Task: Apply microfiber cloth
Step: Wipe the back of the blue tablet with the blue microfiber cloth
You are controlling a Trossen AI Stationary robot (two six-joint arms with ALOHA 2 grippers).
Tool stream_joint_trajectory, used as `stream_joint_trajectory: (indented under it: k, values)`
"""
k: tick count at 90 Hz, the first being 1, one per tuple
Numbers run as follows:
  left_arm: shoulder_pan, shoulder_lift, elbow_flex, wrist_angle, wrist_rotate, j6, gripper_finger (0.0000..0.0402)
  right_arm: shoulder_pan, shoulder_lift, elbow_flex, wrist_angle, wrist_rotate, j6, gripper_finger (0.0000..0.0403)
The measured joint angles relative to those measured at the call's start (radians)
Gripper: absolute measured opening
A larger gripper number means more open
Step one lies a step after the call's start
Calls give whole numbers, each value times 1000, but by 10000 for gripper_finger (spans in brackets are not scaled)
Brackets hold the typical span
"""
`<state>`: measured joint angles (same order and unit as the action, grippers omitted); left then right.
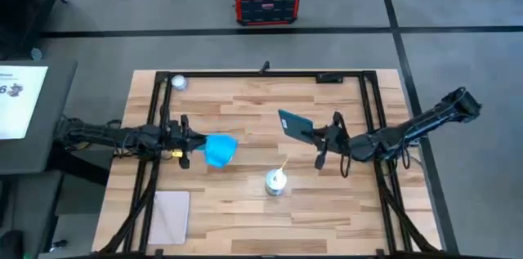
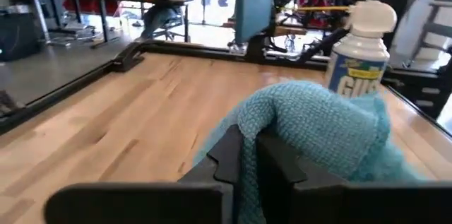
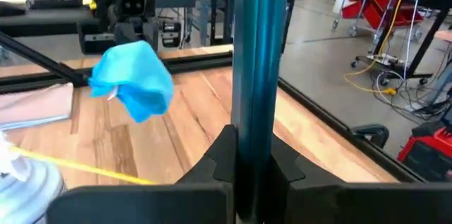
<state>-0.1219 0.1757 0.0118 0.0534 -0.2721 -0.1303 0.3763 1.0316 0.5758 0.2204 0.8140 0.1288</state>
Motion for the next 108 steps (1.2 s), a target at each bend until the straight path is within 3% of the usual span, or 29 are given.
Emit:
stream_joint_trajectory:
  k: [26, 37, 57, 69, 88, 108]
  values:
    - [0, 0, -2, 8, -22, 5, 152, 1, -65, 0, -83, 33, 32, 8]
    - [0, 1, -2, 7, -24, 36, 181, 4, -89, 0, -147, 49, 46, 8]
    - [0, 1, -3, 3, -24, 39, 187, -3, -109, 0, -581, 113, 378, 8]
    - [0, 1, -3, 3, -23, 39, 187, 6, -79, 0, -751, 133, 563, 8]
    - [0, 1, -3, 3, -23, 40, 187, -22, 31, 0, -870, 140, 743, 8]
    - [0, 1, -3, 3, -23, 39, 187, -88, 172, 2, -881, 159, 839, 8]
